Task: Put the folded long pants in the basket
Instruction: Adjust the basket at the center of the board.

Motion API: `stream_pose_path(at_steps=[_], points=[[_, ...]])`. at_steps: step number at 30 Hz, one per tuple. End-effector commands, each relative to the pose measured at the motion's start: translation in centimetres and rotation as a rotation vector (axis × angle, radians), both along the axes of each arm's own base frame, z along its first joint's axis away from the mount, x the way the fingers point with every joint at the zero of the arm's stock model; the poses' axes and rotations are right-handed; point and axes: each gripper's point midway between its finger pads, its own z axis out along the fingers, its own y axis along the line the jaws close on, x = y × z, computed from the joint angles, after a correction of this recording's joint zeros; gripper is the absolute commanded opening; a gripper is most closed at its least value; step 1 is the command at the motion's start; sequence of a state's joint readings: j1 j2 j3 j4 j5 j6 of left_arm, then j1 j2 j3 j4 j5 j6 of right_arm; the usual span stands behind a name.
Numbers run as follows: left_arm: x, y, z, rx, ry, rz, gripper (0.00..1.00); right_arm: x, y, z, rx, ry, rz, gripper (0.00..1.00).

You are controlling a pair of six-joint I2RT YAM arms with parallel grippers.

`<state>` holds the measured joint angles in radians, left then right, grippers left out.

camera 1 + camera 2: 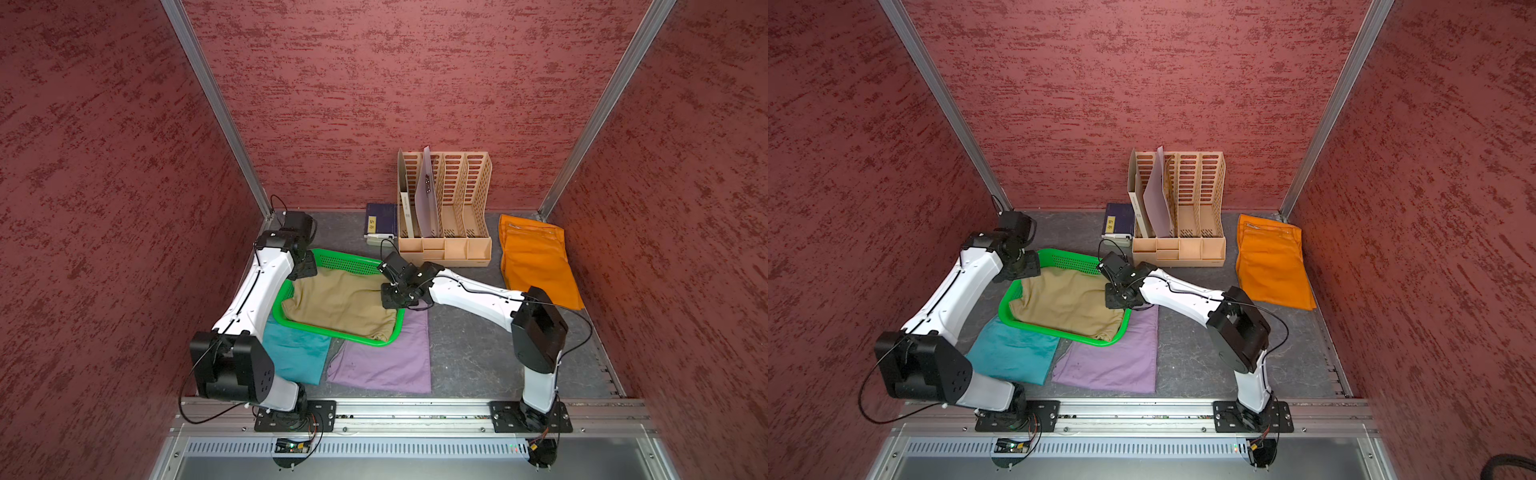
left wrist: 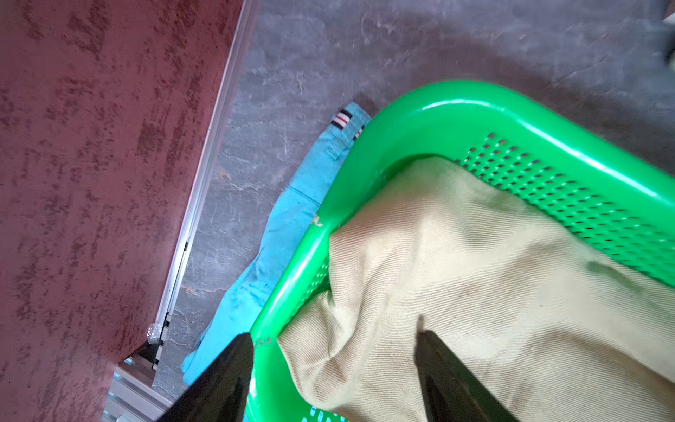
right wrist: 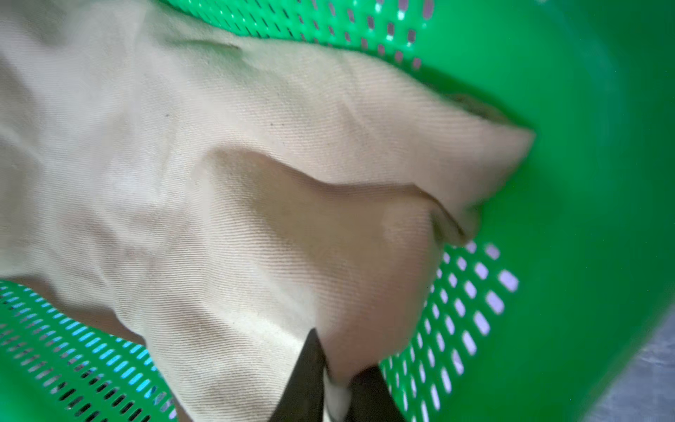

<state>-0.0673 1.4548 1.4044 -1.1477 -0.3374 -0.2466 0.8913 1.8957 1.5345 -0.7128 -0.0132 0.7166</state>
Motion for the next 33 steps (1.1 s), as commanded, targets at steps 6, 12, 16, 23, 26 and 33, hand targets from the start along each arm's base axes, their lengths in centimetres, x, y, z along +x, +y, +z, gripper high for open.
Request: stream_pose_path(at_steps=[6, 12, 16, 23, 26, 33], points=[[-0.7, -7.5, 1.4, -0.349, -0.067, -0.240, 0.69, 0.2, -3.2, 6.8, 0.022, -0.138, 0.026, 0.53], [-1.0, -7.9, 0.0, -0.373, -0.052, -0.240, 0.68, -1.1, -5.1, 3.3, -0.046, -0.029, -0.029, 0.52], [-1.0, -7.9, -0.6, -0.374, -0.041, -0.237, 0.68, -1.1, -4.3, 1.8, -0.041, 0.016, -0.031, 0.51], [-1.2, -8.1, -1.2, -0.388, -0.035, -0.231, 0.67, -0.9, -3.7, -0.9, -0.074, 0.074, -0.035, 0.33], [-1.2, -8.4, -1.1, -0.407, -0.039, -0.237, 0.67, -0.5, -3.5, -0.7, -0.071, 0.085, -0.041, 0.21], [-0.9, -9.2, 0.4, -0.447, -0.070, -0.259, 0.68, 1.6, -5.0, 3.8, -0.013, 0.048, -0.081, 0.07]])
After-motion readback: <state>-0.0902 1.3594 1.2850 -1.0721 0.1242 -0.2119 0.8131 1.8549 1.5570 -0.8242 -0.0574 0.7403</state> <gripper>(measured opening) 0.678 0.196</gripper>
